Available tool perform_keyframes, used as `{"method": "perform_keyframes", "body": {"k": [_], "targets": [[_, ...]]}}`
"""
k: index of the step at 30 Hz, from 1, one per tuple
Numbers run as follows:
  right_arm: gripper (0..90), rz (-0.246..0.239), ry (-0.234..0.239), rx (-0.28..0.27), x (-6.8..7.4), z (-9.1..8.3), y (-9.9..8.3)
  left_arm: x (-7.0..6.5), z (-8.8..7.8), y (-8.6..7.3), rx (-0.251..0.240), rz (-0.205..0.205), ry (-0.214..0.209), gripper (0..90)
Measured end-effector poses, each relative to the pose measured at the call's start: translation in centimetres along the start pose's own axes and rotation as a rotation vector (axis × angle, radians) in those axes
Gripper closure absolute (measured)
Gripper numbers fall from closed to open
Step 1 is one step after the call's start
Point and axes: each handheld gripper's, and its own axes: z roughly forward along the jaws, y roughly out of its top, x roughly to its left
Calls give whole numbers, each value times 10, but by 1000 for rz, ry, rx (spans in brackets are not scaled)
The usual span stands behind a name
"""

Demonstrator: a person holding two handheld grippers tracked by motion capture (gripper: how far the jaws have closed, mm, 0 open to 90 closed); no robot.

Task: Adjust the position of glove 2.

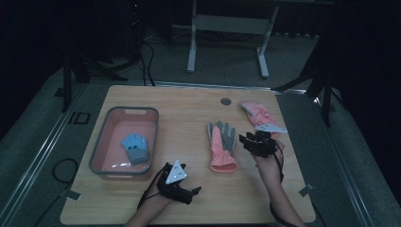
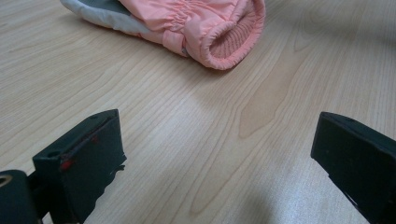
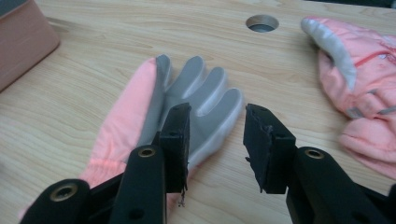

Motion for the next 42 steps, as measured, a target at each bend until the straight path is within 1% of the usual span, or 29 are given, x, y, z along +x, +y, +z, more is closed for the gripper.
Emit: {"method": "perform_keyframes", "body": {"k": [1,3,4,5,6,8,10,11,13,15,16,18,20,21,22,23,25,28,29,30,31,33,34,36,37,39,40,42], "targets": [[610,-4,-3,-2,-6,-2,0,0,0,0,-1,-2,-2,26],[615,-22,25,-15,-17,-7,1,0,0,0,1,1,-4,26],[614,-34,16,-12,-23,-9,1,0,0,0,2,2,-4,26],[614,-39,18,-14,-30,-11,2,0,0,0,3,3,-3,26],[614,-47,31,-21,-36,-13,3,0,0,0,1,4,-2,26],[621,-60,-3,-15,-49,-17,5,0,0,0,0,5,2,26],[631,-47,9,-29,-64,-20,7,0,0,0,0,2,6,26],[642,-40,-3,-27,-71,-21,8,0,-1,0,-1,1,7,26],[652,-23,6,-34,-85,-21,11,0,-1,-1,-1,-3,6,26],[661,-14,-15,-33,-98,-20,14,0,-2,-1,-2,-4,8,26],[661,-8,-9,-31,-103,-19,16,0,-2,-1,-2,-4,9,26],[661,-8,-24,-24,-113,-14,21,-1,-2,-2,0,0,14,26],[660,-10,-9,-22,-119,-9,23,-2,-3,-2,2,4,19,26],[660,-13,-20,-13,-122,-6,25,-2,-4,-3,2,6,21,26],[660,-11,-19,-3,-125,-2,27,-3,-4,-3,0,7,23,26],[651,-7,-8,-2,-128,2,28,-3,-5,-3,-2,6,24,26],[649,-5,-11,10,-134,11,31,-3,-6,-4,-8,3,21,26],[627,7,-2,22,-143,23,36,-3,-8,-5,-10,1,25,26],[604,10,5,27,-146,27,38,-3,-8,-5,-11,-1,25,26],[603,7,6,33,-148,31,39,-3,-9,-5,-12,-4,27,26],[602,0,-1,44,-150,35,40,-4,-9,-5,-13,-4,27,26],[593,8,-1,58,-155,43,41,-4,-10,-6,-17,-5,29,26],[593,4,-4,68,-157,47,41,-3,-11,-6,-17,-6,31,26],[593,-1,-18,93,-161,56,41,-3,-11,-6,-17,-11,35,26],[593,9,-14,101,-163,61,40,-3,-11,-7,-19,-14,34,26],[593,19,-21,113,-167,68,40,-4,-11,-7,-18,-15,35,26],[593,23,-14,113,-169,72,39,-4,-11,-7,-18,-16,33,26],[596,35,-20,123,-171,78,39,-4,-11,-8,-15,-15,34,26]]}}
